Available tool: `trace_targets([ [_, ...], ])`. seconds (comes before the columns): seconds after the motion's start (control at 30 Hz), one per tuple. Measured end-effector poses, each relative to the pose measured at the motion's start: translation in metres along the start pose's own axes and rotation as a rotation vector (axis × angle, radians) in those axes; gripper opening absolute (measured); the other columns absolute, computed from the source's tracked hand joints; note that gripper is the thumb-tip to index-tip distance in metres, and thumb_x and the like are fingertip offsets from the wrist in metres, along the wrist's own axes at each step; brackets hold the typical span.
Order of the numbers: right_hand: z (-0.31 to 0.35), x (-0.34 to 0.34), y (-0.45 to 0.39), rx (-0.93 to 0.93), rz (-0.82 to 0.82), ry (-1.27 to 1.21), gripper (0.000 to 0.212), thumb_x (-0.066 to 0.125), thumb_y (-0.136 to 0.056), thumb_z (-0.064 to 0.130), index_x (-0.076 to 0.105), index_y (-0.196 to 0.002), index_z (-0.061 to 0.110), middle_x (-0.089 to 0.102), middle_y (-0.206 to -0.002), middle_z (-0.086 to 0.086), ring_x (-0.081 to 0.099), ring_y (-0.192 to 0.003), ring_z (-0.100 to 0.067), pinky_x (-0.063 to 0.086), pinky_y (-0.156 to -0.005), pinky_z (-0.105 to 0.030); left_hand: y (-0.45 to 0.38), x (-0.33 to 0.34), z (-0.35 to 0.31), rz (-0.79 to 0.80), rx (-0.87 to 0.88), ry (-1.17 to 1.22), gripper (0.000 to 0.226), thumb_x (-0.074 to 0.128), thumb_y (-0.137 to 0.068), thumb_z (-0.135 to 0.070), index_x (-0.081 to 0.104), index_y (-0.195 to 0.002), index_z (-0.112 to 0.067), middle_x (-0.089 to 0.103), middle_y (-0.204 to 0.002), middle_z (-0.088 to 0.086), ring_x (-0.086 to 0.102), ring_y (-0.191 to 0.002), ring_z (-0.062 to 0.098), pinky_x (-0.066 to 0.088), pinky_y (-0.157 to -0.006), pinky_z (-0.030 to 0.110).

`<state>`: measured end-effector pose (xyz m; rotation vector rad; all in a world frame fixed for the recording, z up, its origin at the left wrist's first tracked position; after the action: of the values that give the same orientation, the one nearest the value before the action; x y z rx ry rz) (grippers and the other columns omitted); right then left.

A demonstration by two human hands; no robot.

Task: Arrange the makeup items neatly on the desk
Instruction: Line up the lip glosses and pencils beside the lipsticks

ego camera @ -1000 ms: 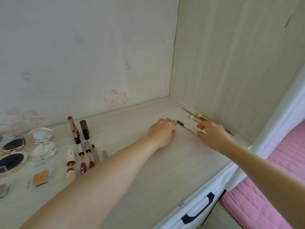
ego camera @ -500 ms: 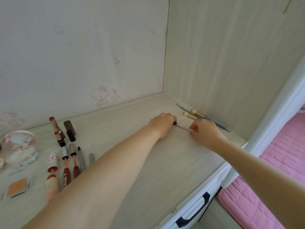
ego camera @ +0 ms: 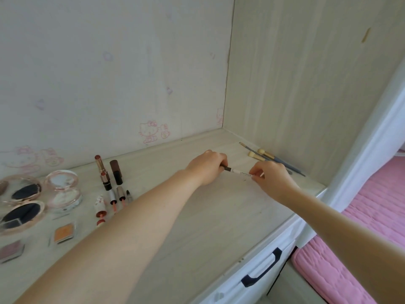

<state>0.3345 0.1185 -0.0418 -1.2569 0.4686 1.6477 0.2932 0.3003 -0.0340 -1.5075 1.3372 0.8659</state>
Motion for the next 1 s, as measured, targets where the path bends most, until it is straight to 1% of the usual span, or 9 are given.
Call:
trace_targets([
  [0.17, 0.030, -0.003, 0.020, -0.086, -0.040, -0.041, 0.010, 0.063, -0.089, 0.020, 0.069, -0.097, 0.016, 0.065, -0.096, 0.000, 0.057, -0.085, -0.015, 0.041, -0.075, -0.023, 0.043, -0.031, 0.010, -0.045, -0.014, 0.132, 0.016, 0.058, -0.087, -0.012, 0.070, -0.095, -0.017, 0.069, -0.097, 0.003, 0.062, -0.093, 0.021, 0.048, -0.083, 0.032],
  [0.33, 0.066, -0.001, 0.052, -0.133, -0.073, -0.140, 0.007, 0.063, -0.089, 0.019, 0.068, -0.094, 0.018, 0.063, -0.092, 0.000, 0.058, -0.085, -0.015, 0.040, -0.074, -0.020, 0.088, -0.064, 0.021, -0.106, -0.050, 0.279, 0.009, 0.068, -0.081, -0.013, 0.073, -0.087, -0.018, 0.071, -0.088, 0.006, 0.065, -0.086, 0.022, 0.050, -0.080, 0.033],
  [0.47, 0.094, 0.001, 0.077, -0.144, -0.066, -0.229, 0.005, 0.065, -0.089, 0.020, 0.067, -0.091, 0.023, 0.064, -0.089, 0.007, 0.060, -0.083, -0.010, 0.037, -0.066, -0.006, 0.132, -0.083, 0.028, -0.109, -0.068, 0.390, 0.008, 0.074, -0.078, -0.013, 0.074, -0.083, -0.019, 0.072, -0.085, 0.008, 0.066, -0.084, 0.022, 0.051, -0.081, 0.033],
  [0.6, 0.122, 0.007, 0.099, -0.151, -0.038, -0.340, 0.006, 0.065, -0.088, 0.020, 0.067, -0.092, 0.024, 0.064, -0.088, 0.012, 0.061, -0.082, -0.007, 0.043, -0.066, -0.007, 0.175, -0.097, 0.039, -0.147, -0.117, 0.530, 0.011, 0.077, -0.077, -0.015, 0.073, -0.081, -0.025, 0.071, -0.083, 0.002, 0.062, -0.075, 0.006, 0.049, -0.075, 0.019],
  [0.73, 0.150, 0.016, 0.122, -0.190, -0.074, -0.467, 0.026, 0.063, -0.084, 0.001, 0.066, -0.089, 0.027, 0.061, -0.088, 0.017, 0.060, -0.084, 0.002, 0.049, -0.066, -0.008, 0.216, -0.107, 0.053, -0.235, -0.175, 0.659, 0.010, 0.076, -0.078, -0.019, 0.073, -0.080, -0.029, 0.070, -0.076, -0.013, 0.062, -0.072, -0.005, 0.042, -0.067, 0.005],
  [0.8, 0.164, 0.021, 0.131, -0.200, -0.086, -0.539, 0.035, 0.064, -0.083, -0.003, 0.064, -0.085, 0.032, 0.061, -0.088, 0.017, 0.060, -0.086, 0.005, 0.052, -0.067, -0.010, 0.234, -0.110, 0.061, -0.286, -0.211, 0.765, 0.010, 0.074, -0.080, -0.018, 0.073, -0.081, -0.028, 0.070, -0.076, -0.010, 0.063, -0.073, 0.000, 0.047, -0.070, 0.013],
  [0.87, 0.178, 0.028, 0.137, -0.189, -0.065, -0.608, 0.040, 0.066, -0.082, -0.003, 0.063, -0.081, 0.037, 0.064, -0.087, 0.015, 0.061, -0.085, 0.003, 0.057, -0.068, -0.018, 0.250, -0.113, 0.067, -0.338, -0.254, 0.916, 0.008, 0.072, -0.083, -0.015, 0.073, -0.086, -0.022, 0.071, -0.084, 0.005, 0.065, -0.080, 0.013, 0.056, -0.077, 0.029],
  [0.93, 0.194, 0.037, 0.141, -0.169, -0.030, -0.685, 0.038, 0.068, -0.080, -0.001, 0.065, -0.078, 0.036, 0.066, -0.084, 0.013, 0.063, -0.082, -0.001, 0.059, -0.067, -0.025, 0.264, -0.117, 0.070, -0.412, -0.246, 0.984, 0.011, 0.070, -0.084, -0.008, 0.071, -0.091, -0.016, 0.070, -0.086, 0.007, 0.066, -0.082, 0.019, 0.057, -0.079, 0.029],
  [1.0, 0.210, 0.045, 0.144, -0.157, 0.002, -0.748, 0.033, 0.070, -0.079, 0.001, 0.067, -0.076, 0.033, 0.067, -0.082, 0.013, 0.064, -0.080, -0.004, 0.059, -0.064, -0.027, 0.276, -0.120, 0.073, -0.486, -0.234, 0.930, 0.017, 0.072, -0.081, -0.004, 0.069, -0.095, -0.013, 0.071, -0.089, 0.003, 0.067, -0.084, 0.019, 0.055, -0.079, 0.027],
])
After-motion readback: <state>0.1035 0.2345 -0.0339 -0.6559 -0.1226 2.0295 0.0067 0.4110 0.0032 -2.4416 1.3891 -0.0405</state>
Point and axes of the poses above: each hand's wrist, its own y-axis away from the middle knuckle, its own x-axis out of the palm, z = x × y, the point moved 4 cm from there along -y, towards the middle knuckle
